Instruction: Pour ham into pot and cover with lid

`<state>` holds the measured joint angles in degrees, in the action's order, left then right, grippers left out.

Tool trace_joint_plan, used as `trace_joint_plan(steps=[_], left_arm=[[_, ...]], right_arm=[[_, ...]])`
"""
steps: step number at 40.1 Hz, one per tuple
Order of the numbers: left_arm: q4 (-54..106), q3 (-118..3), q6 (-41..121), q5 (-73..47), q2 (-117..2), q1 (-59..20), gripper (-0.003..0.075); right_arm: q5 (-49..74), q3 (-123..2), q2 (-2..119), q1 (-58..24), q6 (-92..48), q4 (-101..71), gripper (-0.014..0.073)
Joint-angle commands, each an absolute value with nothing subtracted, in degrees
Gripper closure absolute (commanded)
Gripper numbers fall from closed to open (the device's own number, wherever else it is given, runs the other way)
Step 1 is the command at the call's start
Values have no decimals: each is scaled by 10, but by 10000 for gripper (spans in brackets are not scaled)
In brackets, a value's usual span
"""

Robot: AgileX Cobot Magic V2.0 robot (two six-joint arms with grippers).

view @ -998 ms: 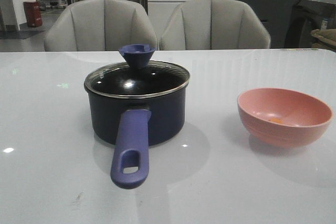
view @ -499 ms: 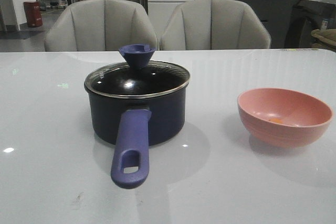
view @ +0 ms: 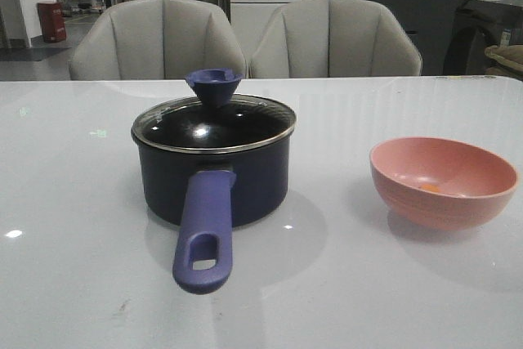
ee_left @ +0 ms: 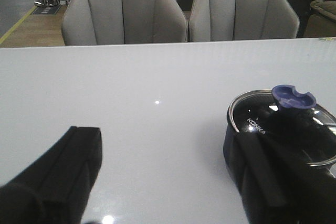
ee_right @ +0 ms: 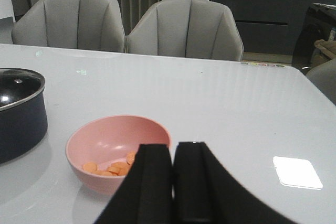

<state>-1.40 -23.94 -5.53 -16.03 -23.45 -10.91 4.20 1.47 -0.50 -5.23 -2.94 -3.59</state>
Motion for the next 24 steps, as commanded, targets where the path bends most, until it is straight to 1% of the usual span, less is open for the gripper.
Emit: trace_joint_plan(steps=[1, 5, 11, 15, 21, 24], left_arm=[[-5, -292, -55, -146, -273, -113, 164], [0, -336, -54, -185, -318, -113, 163], [11, -386, -52, -188, -382, -117, 162], [12, -420, -52, -186, -432, -139, 155], [12, -472, -52, -188, -515, -196, 85], [12, -502, -52, -189, -562, -232, 66]], right_arm=[[-6, 21, -16, -48, -30, -32, 439], [-6, 21, -16, -48, -30, -32, 439], [-6, 21, -16, -48, -30, -32, 439], [-6, 21, -16, -48, -30, -32, 439], [-6, 21, -16, -48, -30, -32, 439], [-6, 21, -16, -48, -30, -32, 439]])
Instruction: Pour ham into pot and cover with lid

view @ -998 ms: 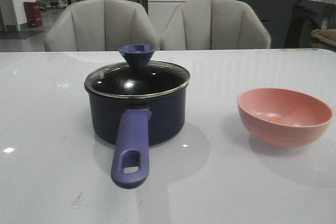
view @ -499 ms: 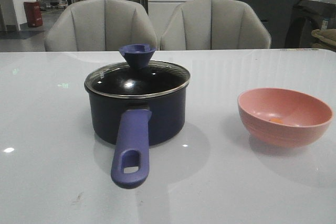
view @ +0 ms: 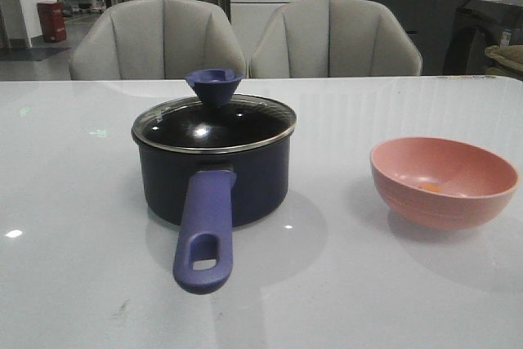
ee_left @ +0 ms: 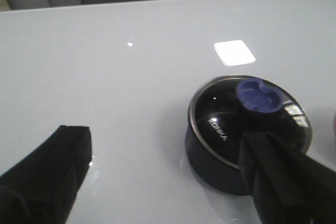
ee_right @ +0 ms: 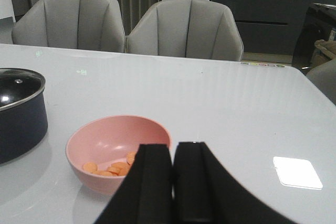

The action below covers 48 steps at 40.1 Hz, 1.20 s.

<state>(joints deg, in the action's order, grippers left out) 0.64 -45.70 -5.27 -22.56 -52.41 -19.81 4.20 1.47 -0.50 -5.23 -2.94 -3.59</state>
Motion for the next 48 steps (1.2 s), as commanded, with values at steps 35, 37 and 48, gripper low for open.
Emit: trace_joint_plan(steps=[35, 37, 48], left_arm=[[14, -824, -52, -307, -954, -344, 70], [14, -843, -52, -327, -968, -339, 70], [23, -883, -58, -367, -1009, -315, 71]], right_arm=[[-6, 21, -16, -48, -30, -32, 439], [-6, 21, -16, -48, -30, -32, 439], [-6, 21, -16, -48, -30, -32, 439]])
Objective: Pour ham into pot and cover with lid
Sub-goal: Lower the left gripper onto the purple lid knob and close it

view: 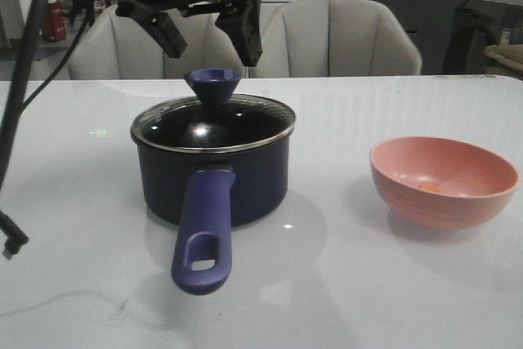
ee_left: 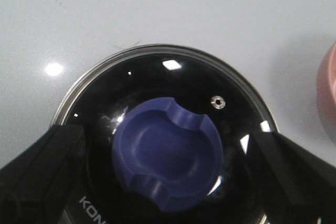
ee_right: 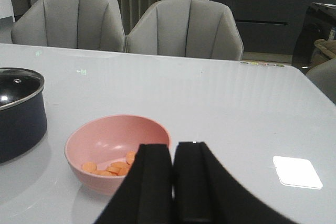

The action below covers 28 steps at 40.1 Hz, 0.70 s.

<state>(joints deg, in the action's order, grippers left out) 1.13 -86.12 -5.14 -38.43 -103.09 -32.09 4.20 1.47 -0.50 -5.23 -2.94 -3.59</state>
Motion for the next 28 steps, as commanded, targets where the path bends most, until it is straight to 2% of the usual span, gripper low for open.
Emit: trace_joint_plan(steps=[1, 28], left_arm=[[25, -883, -58, -368, -1011, -315, 71], [27, -886, -58, -369, -1040, -315, 71]], right_arm=[[-6, 21, -16, -48, -30, -32, 439], [-6, 21, -16, -48, -30, -32, 439]])
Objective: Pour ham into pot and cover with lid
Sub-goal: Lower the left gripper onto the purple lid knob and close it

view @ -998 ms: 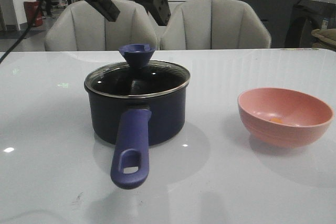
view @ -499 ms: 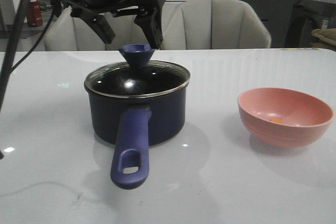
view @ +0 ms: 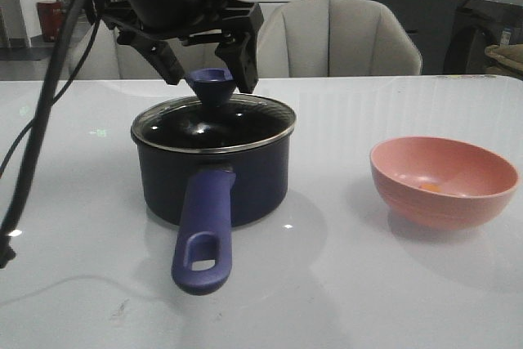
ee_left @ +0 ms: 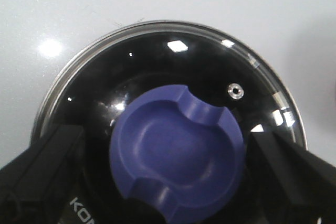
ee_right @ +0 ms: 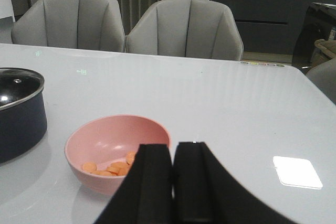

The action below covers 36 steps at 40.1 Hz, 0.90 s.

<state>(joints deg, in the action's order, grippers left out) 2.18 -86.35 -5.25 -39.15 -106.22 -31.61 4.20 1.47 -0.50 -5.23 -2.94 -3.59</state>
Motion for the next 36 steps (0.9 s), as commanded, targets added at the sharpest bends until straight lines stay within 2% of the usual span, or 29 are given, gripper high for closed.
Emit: trace_joint_plan(steps=[1, 14, 18, 27, 33, 36], left_arm=[[28, -888, -58, -373, -1045, -315, 71], [43, -918, -58, -409, -1080, -315, 91], [43, -923, -58, -425, -1080, -315, 171], [42, -938, -54, -439, -1080, -315, 418], [42, -950, -54, -439, -1080, -315, 517], [42, -955, -54, -439, -1080, -315, 542]], right_arm=[[-6, 21, -16, -48, -30, -32, 439], [-6, 21, -16, -48, -30, -32, 439], [-6, 21, -16, -48, -30, -32, 439], [-6, 21, -16, -48, -30, -32, 439], [-6, 21, -16, -48, -30, -32, 439], [-6, 21, -16, -48, -30, -32, 439]])
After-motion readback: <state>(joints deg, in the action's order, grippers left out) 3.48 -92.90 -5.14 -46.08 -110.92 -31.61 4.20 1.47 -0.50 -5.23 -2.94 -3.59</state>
